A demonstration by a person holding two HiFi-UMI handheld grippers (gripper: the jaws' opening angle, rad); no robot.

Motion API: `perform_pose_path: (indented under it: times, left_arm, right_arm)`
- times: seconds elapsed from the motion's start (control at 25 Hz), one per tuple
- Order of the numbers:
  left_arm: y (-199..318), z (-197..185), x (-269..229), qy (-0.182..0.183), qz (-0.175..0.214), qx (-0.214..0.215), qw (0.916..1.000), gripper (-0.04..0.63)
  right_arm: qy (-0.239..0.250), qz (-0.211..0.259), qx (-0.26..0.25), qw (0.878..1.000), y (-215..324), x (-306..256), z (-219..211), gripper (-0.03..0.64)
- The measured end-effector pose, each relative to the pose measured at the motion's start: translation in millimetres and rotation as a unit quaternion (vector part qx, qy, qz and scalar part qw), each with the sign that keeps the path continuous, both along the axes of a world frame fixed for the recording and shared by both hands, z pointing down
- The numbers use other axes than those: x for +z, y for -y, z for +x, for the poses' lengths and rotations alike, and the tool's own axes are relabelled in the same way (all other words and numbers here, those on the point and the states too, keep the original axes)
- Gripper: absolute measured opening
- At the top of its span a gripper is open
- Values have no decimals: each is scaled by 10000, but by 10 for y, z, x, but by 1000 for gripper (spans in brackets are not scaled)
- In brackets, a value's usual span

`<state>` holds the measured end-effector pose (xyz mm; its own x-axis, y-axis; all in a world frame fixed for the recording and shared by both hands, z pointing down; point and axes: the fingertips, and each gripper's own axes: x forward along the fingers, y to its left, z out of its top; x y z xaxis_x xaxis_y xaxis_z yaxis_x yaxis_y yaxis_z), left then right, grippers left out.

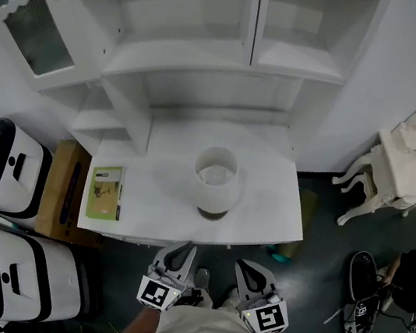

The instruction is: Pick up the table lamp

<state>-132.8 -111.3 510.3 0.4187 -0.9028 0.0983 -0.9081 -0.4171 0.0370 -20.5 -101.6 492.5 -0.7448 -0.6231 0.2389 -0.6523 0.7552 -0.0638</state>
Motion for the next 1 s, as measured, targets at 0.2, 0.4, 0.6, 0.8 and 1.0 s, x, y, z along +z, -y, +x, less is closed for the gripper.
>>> perform_pose_path:
  times: [0.2, 0.4, 0.6, 0.8, 1.0]
  left_arm:
    - [288, -187, 281, 74, -61, 95, 9999, 68]
    - [487, -301, 535, 220, -83, 197, 9995, 121]
    - [664, -261, 795, 240, -128, 334, 9991, 171]
    - [821, -217, 1024, 270, -174, 286, 9991, 222]
    - [1011, -206, 1229, 295, -298, 163, 9990, 271]
  right_arm:
    - [-122, -83, 238, 9996, 120, 68, -85, 13]
    - [-231, -125, 488, 9985, 180, 82, -101, 14]
    - [-331, -149, 695, 9969, 236, 101, -70, 14]
    - [-314, -130, 910, 9953, 259, 53, -6, 14]
    - [-290, -172, 1053, 9939, 269, 61, 27, 13]
